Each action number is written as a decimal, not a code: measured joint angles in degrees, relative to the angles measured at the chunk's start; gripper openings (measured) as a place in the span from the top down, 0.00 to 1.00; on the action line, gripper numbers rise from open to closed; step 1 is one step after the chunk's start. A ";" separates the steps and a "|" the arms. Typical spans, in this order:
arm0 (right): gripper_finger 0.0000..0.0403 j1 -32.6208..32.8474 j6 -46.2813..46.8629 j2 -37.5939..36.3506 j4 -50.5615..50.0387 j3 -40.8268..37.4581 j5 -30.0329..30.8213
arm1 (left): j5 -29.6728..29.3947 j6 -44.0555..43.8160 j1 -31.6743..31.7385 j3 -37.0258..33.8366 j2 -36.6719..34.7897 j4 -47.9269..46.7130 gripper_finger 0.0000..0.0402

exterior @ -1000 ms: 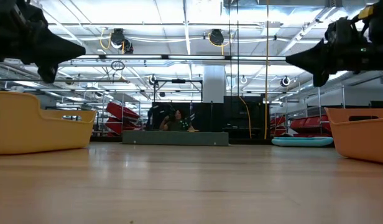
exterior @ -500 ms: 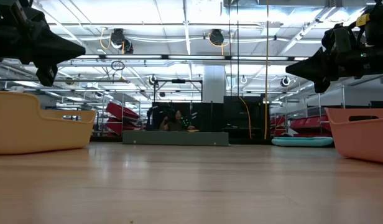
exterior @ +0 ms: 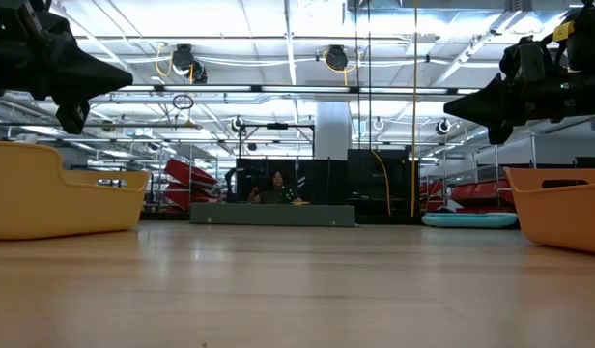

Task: Sort batteries
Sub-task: Return to Home Position

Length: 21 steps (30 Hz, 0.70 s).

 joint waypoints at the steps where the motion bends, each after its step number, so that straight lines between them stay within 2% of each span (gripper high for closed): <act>1: 1.00 0.00 -0.01 0.01 0.00 0.00 0.01 | 0.00 0.02 -0.01 0.00 0.00 0.00 0.94; 21: 1.00 0.00 -0.02 -1.25 -0.09 0.00 0.01 | 0.02 0.00 0.00 0.00 0.00 -0.04 0.94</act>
